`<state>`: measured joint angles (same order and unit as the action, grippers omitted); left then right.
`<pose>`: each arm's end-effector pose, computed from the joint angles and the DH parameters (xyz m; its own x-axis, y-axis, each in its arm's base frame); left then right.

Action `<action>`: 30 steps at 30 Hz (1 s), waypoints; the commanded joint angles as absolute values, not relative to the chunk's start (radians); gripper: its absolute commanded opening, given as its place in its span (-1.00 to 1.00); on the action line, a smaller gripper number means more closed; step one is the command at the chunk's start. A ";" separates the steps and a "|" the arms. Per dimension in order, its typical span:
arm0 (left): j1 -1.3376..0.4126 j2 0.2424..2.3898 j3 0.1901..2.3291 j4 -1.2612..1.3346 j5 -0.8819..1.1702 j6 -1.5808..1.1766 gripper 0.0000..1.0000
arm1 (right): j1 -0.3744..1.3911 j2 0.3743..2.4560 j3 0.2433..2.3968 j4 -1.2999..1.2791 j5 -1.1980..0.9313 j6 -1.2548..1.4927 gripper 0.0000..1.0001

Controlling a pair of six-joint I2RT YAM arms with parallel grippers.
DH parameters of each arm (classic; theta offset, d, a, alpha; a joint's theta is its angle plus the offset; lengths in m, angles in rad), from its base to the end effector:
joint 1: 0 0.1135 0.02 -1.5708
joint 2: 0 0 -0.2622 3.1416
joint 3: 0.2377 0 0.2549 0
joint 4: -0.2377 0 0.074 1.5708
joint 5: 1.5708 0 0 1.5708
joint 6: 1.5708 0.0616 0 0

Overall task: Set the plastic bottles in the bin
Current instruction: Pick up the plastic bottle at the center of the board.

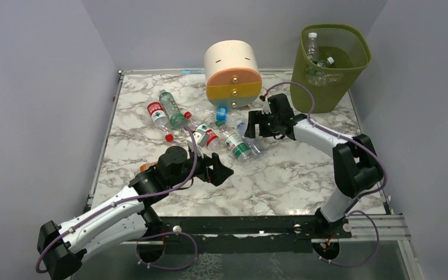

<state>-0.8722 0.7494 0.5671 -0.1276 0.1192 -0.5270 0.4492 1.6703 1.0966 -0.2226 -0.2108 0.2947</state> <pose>0.1303 -0.1665 0.2650 -0.5885 -0.0757 -0.8049 0.6215 0.5944 -0.5103 0.3372 0.1769 0.1944 -0.7777 -0.0596 -0.6258 -0.3454 0.8722 0.3462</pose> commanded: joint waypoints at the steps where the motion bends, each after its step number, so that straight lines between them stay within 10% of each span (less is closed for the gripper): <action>1: -0.871 0.760 0.571 -0.081 0.107 -0.527 0.98 | 0.472 1.736 1.112 -0.183 -0.183 0.274 0.68; 30: -0.871 0.731 0.566 -0.092 0.094 -0.547 0.98 | 0.538 1.743 1.134 -0.248 -0.126 0.251 -0.07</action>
